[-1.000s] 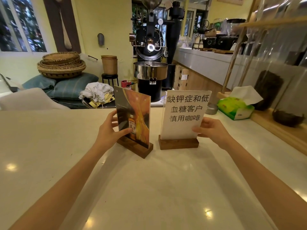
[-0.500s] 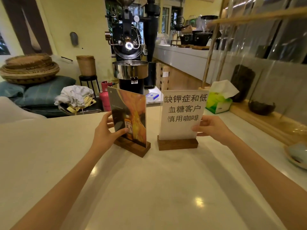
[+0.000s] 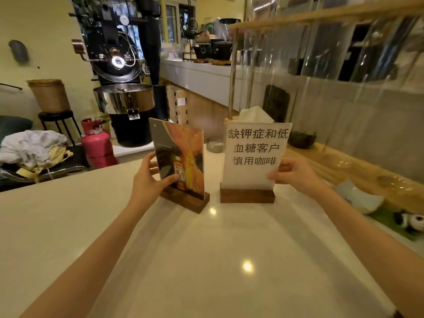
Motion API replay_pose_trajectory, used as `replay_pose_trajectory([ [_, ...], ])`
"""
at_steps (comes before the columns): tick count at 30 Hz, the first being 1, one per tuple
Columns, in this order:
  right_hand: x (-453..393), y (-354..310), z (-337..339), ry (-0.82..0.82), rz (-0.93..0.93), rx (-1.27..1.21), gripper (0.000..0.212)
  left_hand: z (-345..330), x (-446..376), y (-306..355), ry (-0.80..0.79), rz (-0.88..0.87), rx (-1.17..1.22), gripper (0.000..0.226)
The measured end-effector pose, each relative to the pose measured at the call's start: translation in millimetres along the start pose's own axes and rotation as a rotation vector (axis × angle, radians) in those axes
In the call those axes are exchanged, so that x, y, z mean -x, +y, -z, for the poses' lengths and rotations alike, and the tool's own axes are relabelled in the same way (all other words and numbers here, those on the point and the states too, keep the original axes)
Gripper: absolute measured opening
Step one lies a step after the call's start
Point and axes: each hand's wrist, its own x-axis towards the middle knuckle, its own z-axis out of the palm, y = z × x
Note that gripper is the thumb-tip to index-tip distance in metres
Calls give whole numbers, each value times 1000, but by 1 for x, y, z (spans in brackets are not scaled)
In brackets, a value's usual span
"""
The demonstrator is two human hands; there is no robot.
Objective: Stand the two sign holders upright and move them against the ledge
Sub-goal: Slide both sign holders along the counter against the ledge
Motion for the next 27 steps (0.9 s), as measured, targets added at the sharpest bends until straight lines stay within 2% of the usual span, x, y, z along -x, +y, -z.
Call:
replay_pose_trajectory([
  [14, -34, 57, 93, 256, -100, 0, 31, -134, -56, 37, -85, -54, 54, 77],
  [19, -32, 68, 110, 341, -121, 10, 26, -171, -73, 48, -95, -46, 72, 77],
  [27, -29, 75, 121, 455, -63, 82, 30, -214, -95, 57, -131, -25, 103, 78],
])
